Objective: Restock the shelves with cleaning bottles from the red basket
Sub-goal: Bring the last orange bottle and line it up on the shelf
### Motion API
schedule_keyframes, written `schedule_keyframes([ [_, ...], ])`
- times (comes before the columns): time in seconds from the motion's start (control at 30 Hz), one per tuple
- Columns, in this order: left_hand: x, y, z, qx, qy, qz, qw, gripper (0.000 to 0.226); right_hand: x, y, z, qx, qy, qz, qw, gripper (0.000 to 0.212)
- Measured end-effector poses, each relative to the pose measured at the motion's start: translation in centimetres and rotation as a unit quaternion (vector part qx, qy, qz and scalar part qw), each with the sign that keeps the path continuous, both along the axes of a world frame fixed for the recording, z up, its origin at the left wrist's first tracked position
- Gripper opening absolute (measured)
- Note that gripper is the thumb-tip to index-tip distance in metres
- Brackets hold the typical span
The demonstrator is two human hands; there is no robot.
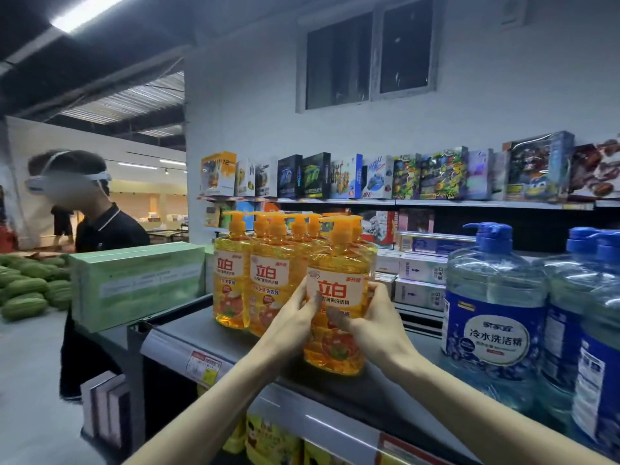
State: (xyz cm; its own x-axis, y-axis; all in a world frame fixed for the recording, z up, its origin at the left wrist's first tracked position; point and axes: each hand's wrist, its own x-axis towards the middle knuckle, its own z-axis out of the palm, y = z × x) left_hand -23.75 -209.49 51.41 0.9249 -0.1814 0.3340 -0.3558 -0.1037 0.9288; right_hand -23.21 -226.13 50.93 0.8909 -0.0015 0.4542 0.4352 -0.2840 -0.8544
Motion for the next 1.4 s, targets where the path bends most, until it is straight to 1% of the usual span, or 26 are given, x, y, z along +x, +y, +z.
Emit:
schedule_keyframes([
  [0.03,0.1,0.3,-0.1,0.003,-0.003,-0.003,1.0,0.038,-0.1,0.1,-0.1,-0.008,-0.004,-0.004,1.0,0.075],
  [0.1,0.5,1.2,-0.5,0.019,-0.011,-0.01,1.0,0.052,-0.4,-0.1,-0.1,-0.036,-0.005,-0.006,0.999,0.078],
  [0.17,0.9,2.3,-1.1,0.071,-0.036,0.002,0.997,0.064,-0.8,-0.7,0.2,-0.084,0.004,-0.005,0.996,0.08],
  [0.23,1.1,3.5,-1.9,0.129,-0.067,0.016,0.989,0.064,-1.3,-1.4,0.5,-0.133,0.023,-0.007,0.991,0.078],
  [0.27,1.2,4.1,-2.2,0.162,-0.086,0.025,0.983,0.062,-1.6,-1.5,0.5,-0.15,0.028,-0.007,0.988,0.071],
  [0.33,1.5,5.0,-3.0,0.214,-0.129,0.047,0.967,0.054,-2.2,-1.3,0.5,-0.164,0.024,-0.012,0.986,0.047],
  [0.37,1.8,5.2,-3.3,0.226,-0.146,0.053,0.962,0.051,-2.2,-1.1,0.3,-0.167,0.018,-0.02,0.986,0.036],
  [0.4,1.8,5.4,-3.4,0.229,-0.162,0.056,0.958,0.047,-2.3,-0.9,0.1,-0.169,0.012,-0.029,0.985,0.029],
  [0.53,2.0,5.7,-4.1,0.212,-0.218,0.079,0.949,0.038,-2.1,-0.1,-0.3,-0.175,-0.002,-0.048,0.983,0.023],
  [0.7,2.5,5.6,-5.0,0.204,-0.245,0.13,0.939,0.033,-1.2,0.6,-0.2,-0.179,0.0,-0.048,0.983,0.03],
  [0.83,2.3,5.5,-4.9,0.187,-0.246,0.155,0.939,0.03,-0.1,1.3,-0.1,-0.169,0.016,-0.054,0.984,0.034],
  [1.0,2.5,5.9,-5.4,0.204,-0.25,0.175,0.93,0.029,1.0,2.0,-0.6,-0.182,-0.007,-0.074,0.981,0.037],
  [1.13,2.8,6.0,-5.5,0.22,-0.235,0.187,0.928,0.031,1.7,1.7,-0.7,-0.204,-0.001,-0.095,0.974,0.038],
  [1.27,2.6,6.0,-5.4,0.225,-0.224,0.189,0.929,0.03,1.6,1.4,-0.9,-0.201,0.021,-0.089,0.975,0.034],
  [1.4,2.8,6.0,-5.3,0.234,-0.211,0.19,0.93,0.034,1.4,1.3,-1.5,-0.224,0.019,-0.106,0.969,0.028],
])
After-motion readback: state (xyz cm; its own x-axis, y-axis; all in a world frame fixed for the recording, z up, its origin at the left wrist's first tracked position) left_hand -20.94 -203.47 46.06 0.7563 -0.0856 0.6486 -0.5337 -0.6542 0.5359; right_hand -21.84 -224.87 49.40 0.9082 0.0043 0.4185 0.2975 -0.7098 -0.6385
